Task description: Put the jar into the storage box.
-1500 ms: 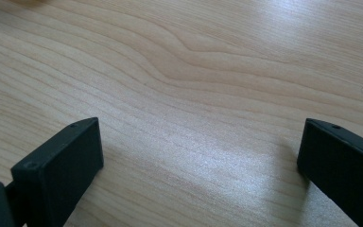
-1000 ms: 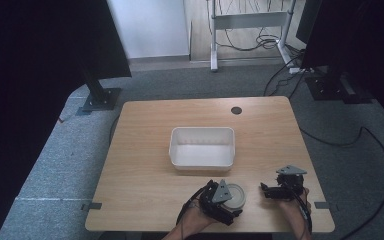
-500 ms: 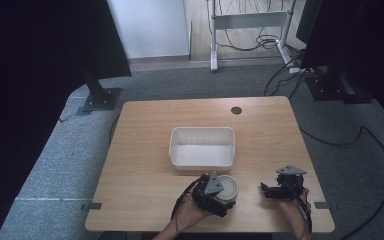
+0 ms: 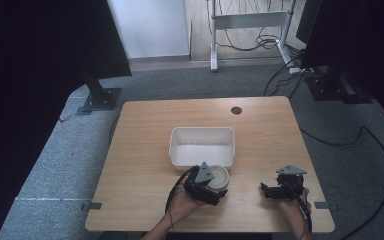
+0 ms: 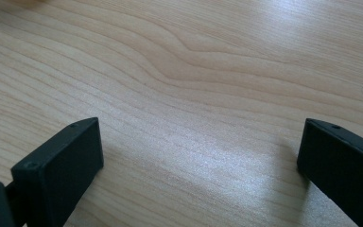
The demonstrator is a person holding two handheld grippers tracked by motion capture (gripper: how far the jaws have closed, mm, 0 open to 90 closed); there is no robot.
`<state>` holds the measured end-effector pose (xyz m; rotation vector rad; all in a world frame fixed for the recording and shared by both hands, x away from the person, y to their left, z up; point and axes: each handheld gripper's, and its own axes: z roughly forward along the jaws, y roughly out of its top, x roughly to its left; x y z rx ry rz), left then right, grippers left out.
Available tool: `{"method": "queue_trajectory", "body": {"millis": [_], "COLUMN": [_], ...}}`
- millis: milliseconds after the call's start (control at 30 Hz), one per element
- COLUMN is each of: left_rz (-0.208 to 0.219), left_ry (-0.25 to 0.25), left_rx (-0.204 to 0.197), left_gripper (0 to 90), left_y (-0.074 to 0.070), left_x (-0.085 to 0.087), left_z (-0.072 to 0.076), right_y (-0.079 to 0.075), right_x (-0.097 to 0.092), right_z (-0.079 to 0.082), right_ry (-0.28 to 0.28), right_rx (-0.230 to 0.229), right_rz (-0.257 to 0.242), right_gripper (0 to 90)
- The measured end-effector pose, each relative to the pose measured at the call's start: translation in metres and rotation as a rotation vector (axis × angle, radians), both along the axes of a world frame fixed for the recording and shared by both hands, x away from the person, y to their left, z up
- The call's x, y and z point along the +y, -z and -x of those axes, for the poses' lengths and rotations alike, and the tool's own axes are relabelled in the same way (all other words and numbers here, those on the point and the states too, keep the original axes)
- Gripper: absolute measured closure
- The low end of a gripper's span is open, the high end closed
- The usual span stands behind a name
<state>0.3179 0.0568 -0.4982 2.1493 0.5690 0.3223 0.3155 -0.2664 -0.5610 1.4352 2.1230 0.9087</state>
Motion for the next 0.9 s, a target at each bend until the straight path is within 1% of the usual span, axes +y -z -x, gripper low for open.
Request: {"method": "queue_trajectory", "body": {"millis": [67, 433, 900], "left_rz": [0.007, 0.007, 0.008], "left_ry": [-0.01, -0.047, -0.083], "left_rx": [0.0, -0.009, -0.045], "left_gripper": [10.2, 10.2, 10.2], "left_y": [-0.002, -0.007, -0.021], "left_x": [0.002, 0.01, 0.012], "left_z": [-0.002, -0.017, -0.034], "right_y": [0.0, 0.0, 0.0], "right_x": [0.0, 0.0, 0.0], "right_z": [0.0, 0.0, 0.0], "right_ry": [0.0, 0.0, 0.0], "right_rx": [0.0, 0.0, 0.0], "right_rz": [0.0, 0.0, 0.0], "right_gripper": [0.5, 0.5, 0.5]}}
